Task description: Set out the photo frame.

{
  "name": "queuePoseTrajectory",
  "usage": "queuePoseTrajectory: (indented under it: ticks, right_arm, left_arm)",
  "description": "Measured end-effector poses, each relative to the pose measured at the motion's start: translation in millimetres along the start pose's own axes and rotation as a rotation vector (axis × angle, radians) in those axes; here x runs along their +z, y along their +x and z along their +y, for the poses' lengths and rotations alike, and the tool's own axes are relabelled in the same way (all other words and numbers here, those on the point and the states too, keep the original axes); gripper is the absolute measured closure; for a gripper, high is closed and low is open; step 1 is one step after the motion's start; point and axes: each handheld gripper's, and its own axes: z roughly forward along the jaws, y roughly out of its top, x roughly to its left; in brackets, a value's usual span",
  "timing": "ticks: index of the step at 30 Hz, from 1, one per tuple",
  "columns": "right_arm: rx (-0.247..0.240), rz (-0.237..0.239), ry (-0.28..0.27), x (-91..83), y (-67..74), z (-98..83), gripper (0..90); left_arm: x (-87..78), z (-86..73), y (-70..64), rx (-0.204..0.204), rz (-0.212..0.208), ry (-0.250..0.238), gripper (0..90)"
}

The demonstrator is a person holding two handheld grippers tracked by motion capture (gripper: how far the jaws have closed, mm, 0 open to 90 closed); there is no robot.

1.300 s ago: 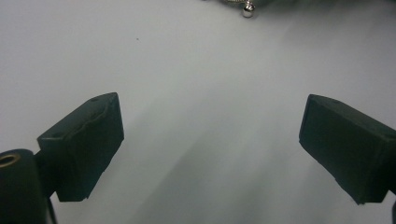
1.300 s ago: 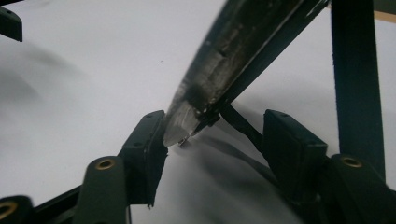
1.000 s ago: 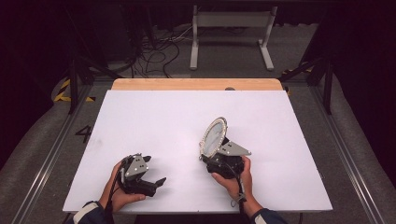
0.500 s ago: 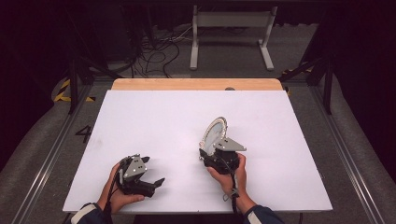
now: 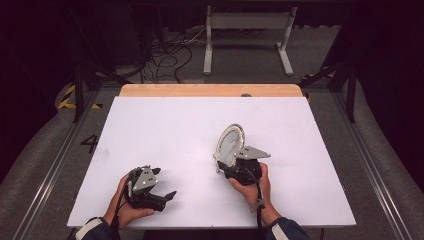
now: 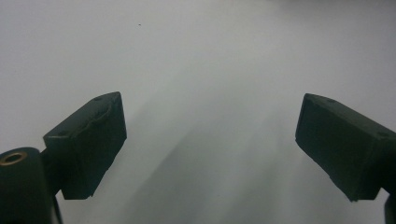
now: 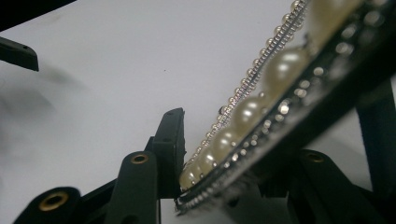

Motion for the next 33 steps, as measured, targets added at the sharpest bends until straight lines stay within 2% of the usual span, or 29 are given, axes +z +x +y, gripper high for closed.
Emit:
queuePoseTrajectory:
  ticks: [4,8,10,12,16,21,23,27,30,33]
  right_arm:
    - [-0.006,0.015,0.006,-2.1,-2.8,-0.8,62.2]
    - [0.007,0.027,0.007,-4.4,-5.5,-1.5,63.3]
    - [0.013,0.022,0.0,-5.0,-5.3,-1.9,63.2]
    - [0.022,0.007,-0.032,-6.5,-3.8,-1.8,59.5]
    - [0.04,0.0,-0.062,-5.7,-4.8,-1.8,61.8]
    - [0.061,0.009,-0.074,-4.7,-6.5,-3.1,63.0]
    - [0.054,0.011,-0.069,-4.7,-7.1,-2.5,64.6]
    - [0.064,0.045,-0.07,-3.0,-13.1,-1.8,70.3]
    - [0.046,0.056,-0.056,-2.8,-15.7,-0.5,74.5]
    - [0.042,0.09,-0.046,-2.1,-19.7,0.9,75.2]
  left_arm:
    - [0.0,0.4,0.2,0.005,0.005,-0.001,9.2]
    - [0.9,0.9,0.6,0.004,0.002,0.0,9.2]
    - [1.3,1.1,0.5,0.004,-0.001,0.0,9.2]
    - [1.6,1.2,0.5,0.006,-0.001,0.001,9.2]
    - [3.2,2.4,2.6,0.012,0.003,0.008,9.3]
    - [6.7,4.1,4.6,0.004,-0.003,0.011,10.6]
    - [7.8,5.8,4.1,0.025,-0.003,0.008,10.8]
    - [7.8,8.5,2.8,0.008,-0.019,-0.005,10.8]
    - [10.6,11.9,2.7,0.043,-0.027,0.003,13.1]
    - [16.6,19.7,5.0,0.045,-0.036,-0.002,13.6]
